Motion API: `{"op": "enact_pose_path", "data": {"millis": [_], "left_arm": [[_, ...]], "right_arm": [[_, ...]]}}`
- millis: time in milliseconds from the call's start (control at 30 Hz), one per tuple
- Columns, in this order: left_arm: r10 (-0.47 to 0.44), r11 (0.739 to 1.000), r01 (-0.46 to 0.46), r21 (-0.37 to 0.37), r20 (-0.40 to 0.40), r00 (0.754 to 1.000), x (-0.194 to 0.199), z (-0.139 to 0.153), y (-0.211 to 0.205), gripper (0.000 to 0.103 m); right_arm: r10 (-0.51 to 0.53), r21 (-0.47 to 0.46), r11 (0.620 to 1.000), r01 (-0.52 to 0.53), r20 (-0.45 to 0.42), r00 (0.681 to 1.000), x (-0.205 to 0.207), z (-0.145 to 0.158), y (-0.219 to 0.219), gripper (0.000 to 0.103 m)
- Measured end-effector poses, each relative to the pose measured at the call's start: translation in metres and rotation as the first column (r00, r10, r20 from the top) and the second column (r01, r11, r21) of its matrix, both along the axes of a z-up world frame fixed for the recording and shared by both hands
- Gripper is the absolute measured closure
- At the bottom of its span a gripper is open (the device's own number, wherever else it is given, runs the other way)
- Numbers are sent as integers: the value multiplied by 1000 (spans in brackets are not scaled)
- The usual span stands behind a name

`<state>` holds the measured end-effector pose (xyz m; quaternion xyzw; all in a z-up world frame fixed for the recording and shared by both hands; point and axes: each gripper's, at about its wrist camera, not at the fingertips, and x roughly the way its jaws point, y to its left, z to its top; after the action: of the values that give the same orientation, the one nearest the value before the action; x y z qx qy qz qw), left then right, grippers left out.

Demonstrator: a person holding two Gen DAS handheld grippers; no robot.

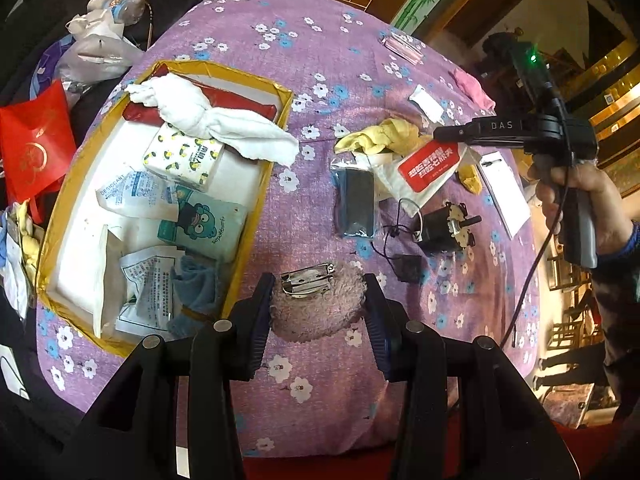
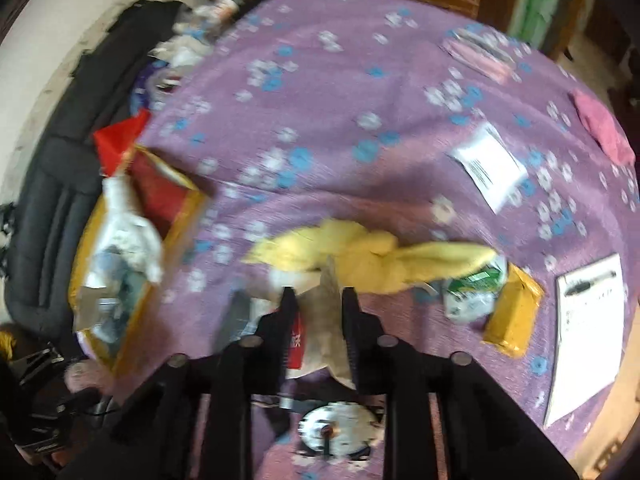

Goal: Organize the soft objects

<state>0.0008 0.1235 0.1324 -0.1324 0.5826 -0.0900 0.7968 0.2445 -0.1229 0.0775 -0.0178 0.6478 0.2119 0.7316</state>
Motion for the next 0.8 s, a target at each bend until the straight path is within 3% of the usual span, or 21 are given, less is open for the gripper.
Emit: {"op": "enact_pose_path", "data": {"millis": [67,233,333,500,667,800], "left_arm": [[1,1000,-1,-3,-5,1000,0,-2,0,60],[4,1000,-4,-4,-13,1000,1,-3,1,60],[2,1000,-2,-6,-14,1000,2,-3,1,60],[-3,1000,3,-7,-23,1000,2,-5,-1,60],[-3,1000,3,-9,-31,1000,4,-7,-2,60],[-3,1000,3,-11,-33,999,4,-8,-4,60]], "right_arm": [[-36,9,999,37,-43,998,2,-7,-7,45],[-81,-26,997,79,-109,991,5,-22,-15,44],[-91,-65,994,82,-153,984,7,-35,-20,32],[-45,-34,999,39,-198,979,7,-45,-27,31],[97,-118,986,-115,-147,984,2,-37,-15,31],[98,-131,984,-124,-194,976,2,-33,-14,31]]}}
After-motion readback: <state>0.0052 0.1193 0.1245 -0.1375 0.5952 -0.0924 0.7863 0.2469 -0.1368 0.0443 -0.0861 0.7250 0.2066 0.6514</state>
